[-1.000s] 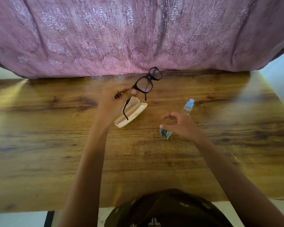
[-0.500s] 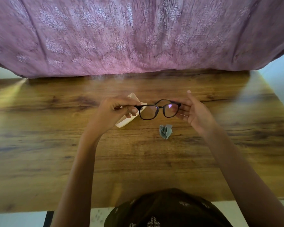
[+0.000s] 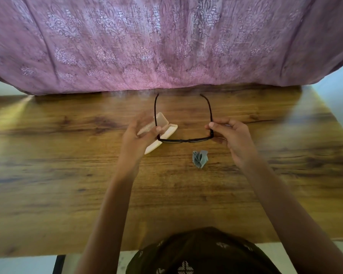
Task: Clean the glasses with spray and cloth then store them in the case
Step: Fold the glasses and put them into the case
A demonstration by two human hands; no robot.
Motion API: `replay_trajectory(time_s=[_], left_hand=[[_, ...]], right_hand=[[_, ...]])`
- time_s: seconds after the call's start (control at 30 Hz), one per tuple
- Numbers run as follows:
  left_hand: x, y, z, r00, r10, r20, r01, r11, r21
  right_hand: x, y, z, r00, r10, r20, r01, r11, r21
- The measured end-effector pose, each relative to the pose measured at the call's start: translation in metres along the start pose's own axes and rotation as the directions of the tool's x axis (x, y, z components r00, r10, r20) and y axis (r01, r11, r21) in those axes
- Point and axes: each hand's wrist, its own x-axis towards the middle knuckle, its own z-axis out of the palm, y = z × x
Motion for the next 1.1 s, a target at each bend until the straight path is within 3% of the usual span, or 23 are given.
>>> replay_trajectory(time_s=[0.07,0.3,0.5,0.77,0.9,1.03,1.1], left_hand=[[0.001,-0.006,0.005,0.997,-0.069,-0.026,0.068,0.997,-0.028],[0.005,-0.012,0.009,0.994,-0.052,-0.095,0.054,0.998,0.023],[0.009,-0.016,0.009,0.990,-0.042,-0.133,0.064,0.983,0.169],[0.012,-0.014,0.000,0.997,0.003,-0.073,0.026,0.918,0.395],[0.016,-0.012,-0.004,0.997,0.023,-0.069,0.015,0.864,0.503],[0.017,-0.009,-0.008,0.994,0.056,-0.091,0.001,0.847,0.532],[0.018,-0.010,-0.009,0.993,0.061,-0.100,0.002,0.844,0.537]], right_hand=[[0.000,0.004,0.002,0.999,-0.031,-0.022,0.030,0.999,-0.019],[0.001,0.024,0.005,0.988,-0.145,-0.049,0.124,0.947,-0.296],[0.000,0.031,0.007,0.977,-0.201,0.070,0.210,0.858,-0.469],[0.004,0.030,0.010,0.941,-0.138,0.310,0.311,0.717,-0.625],[0.005,0.029,0.010,0.930,-0.104,0.352,0.309,0.738,-0.600],[0.005,0.026,0.007,0.897,0.037,0.440,0.243,0.791,-0.561],[0.006,0.026,0.009,0.872,0.043,0.487,0.301,0.738,-0.604]])
